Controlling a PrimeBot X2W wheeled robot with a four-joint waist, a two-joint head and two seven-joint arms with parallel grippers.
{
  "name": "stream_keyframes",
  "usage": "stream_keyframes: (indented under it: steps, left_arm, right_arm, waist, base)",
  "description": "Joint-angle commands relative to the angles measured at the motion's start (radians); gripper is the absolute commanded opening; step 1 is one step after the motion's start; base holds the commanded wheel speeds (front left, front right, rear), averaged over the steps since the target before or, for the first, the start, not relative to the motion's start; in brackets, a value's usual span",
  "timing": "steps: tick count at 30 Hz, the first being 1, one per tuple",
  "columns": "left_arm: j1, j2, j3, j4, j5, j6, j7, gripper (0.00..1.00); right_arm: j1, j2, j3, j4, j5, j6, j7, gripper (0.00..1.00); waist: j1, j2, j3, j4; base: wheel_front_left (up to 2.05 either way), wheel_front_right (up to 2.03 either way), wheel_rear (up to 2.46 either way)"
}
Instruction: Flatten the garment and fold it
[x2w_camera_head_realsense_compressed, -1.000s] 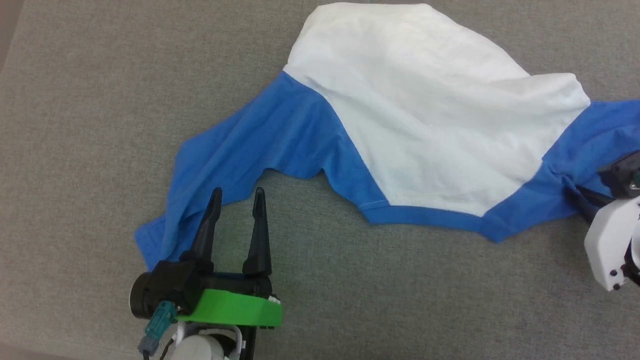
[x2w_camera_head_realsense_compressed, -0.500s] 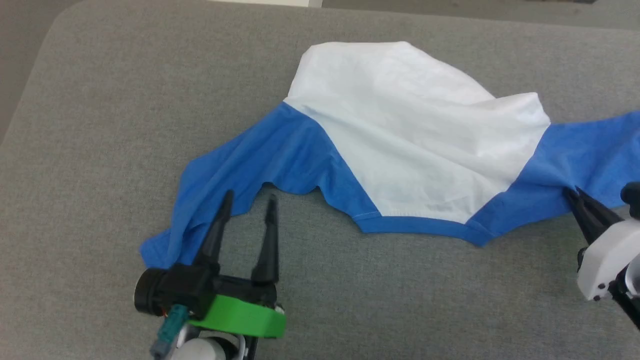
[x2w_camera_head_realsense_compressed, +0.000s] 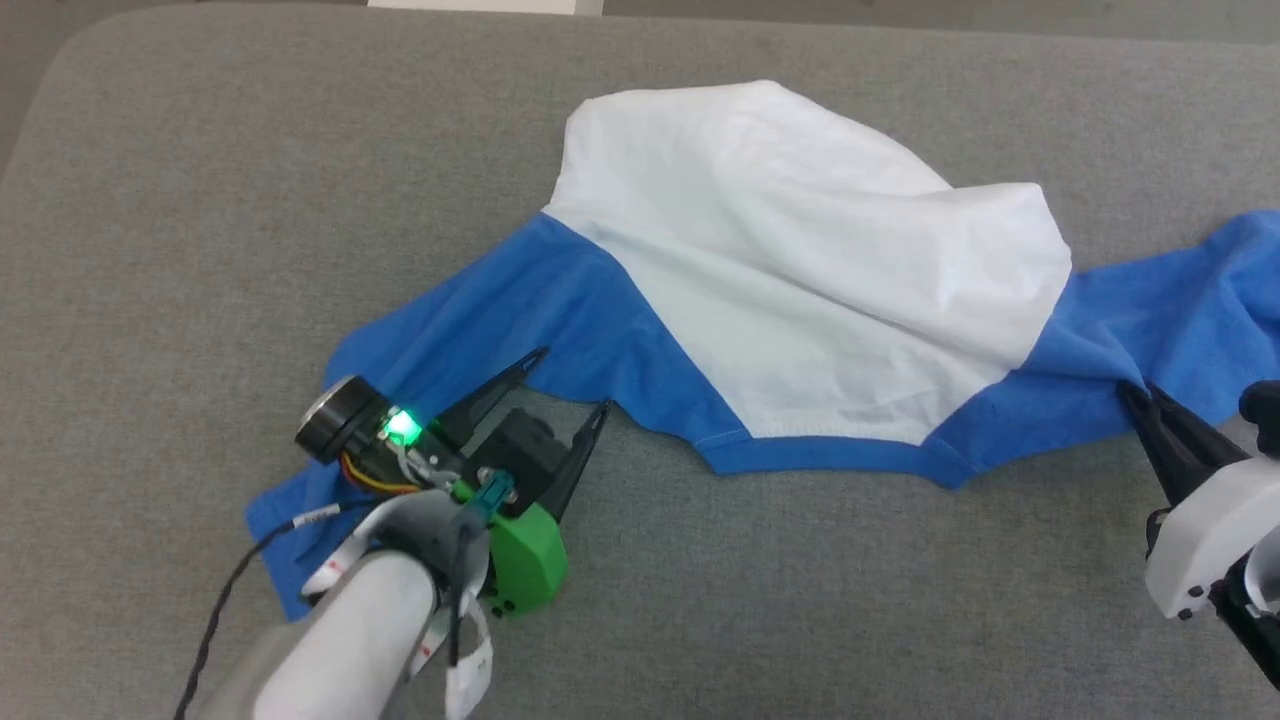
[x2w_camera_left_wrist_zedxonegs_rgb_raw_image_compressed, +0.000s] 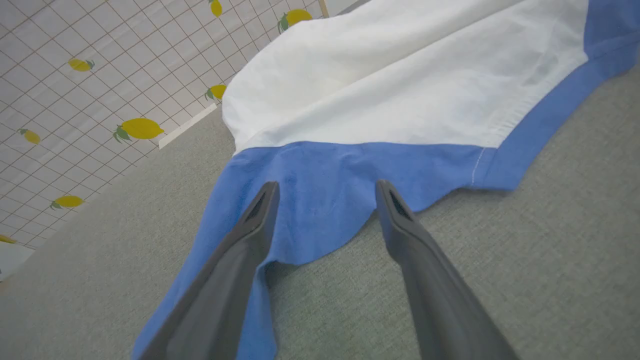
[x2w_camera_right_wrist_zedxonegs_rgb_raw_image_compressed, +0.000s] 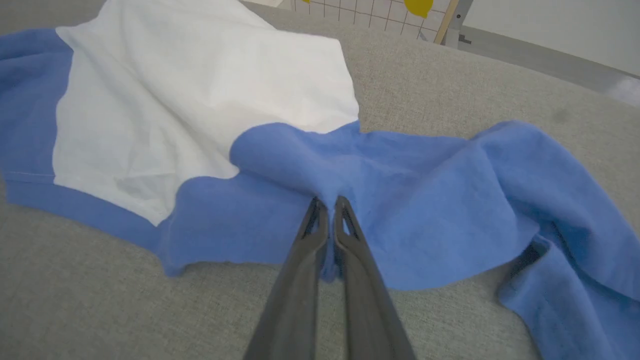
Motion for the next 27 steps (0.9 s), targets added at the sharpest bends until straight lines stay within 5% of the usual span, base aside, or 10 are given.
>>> stream_keyframes:
  steps: [1,8,12,13,14,20,27]
  left_arm:
    - [-0.037,0.019,-0.027,0.026,0.007,-0.005,0.023,1.00]
    - [-0.183,0.086,-0.197,0.156,-0.070,-0.007,0.077,1.00]
    - [-0.231,0.074,-0.203,0.220,-0.101,-0.005,0.045,1.00]
    - [-0.236,0.063,-0.195,0.235,-0.110,0.002,0.029,0.65]
    - [-0.240,0.055,-0.191,0.244,-0.113,0.008,0.015,0.00]
    - [-0.228,-0.007,-0.111,0.243,-0.203,0.070,-0.098,0.00]
    - [-0.205,-0.017,-0.010,0.086,-0.298,0.123,-0.153,0.00]
  right_arm:
    - [-0.010,0.003,0.001,-0.009,-0.003,-0.002,0.002,0.00]
    - [-0.050,-0.006,0.017,-0.024,0.005,-0.002,0.004,0.00]
    - [-0.065,-0.009,0.017,-0.026,0.011,-0.002,0.002,0.00]
    - [-0.068,-0.009,0.017,-0.026,0.013,-0.002,0.000,0.00]
    - [-0.070,-0.007,0.016,-0.026,0.014,-0.002,-0.001,0.00]
    - [-0.088,0.010,-0.001,-0.041,0.015,-0.002,-0.031,0.00]
    - [-0.111,0.033,-0.033,-0.090,0.013,-0.002,-0.051,0.00]
  waist:
    - [0.0000,-0.0001,0.027,-0.014]
    - [0.0000,-0.0001,0.080,-0.040]
    - [0.0000,-0.0001,0.101,-0.047]
    - [0.0000,-0.0001,0.105,-0.049]
    - [0.0000,-0.0001,0.108,-0.051]
    - [0.0000,-0.0001,0.096,-0.056]
    - [0.0000,-0.0001,0.021,-0.053]
  base:
    - [0.00,0.00,0.00]
    - [0.00,0.00,0.00]
    - [0.00,0.00,0.00]
    - [0.00,0.00,0.00]
    - [0.00,0.00,0.00]
    - [0.00,0.00,0.00]
    - [0.00,0.00,0.00]
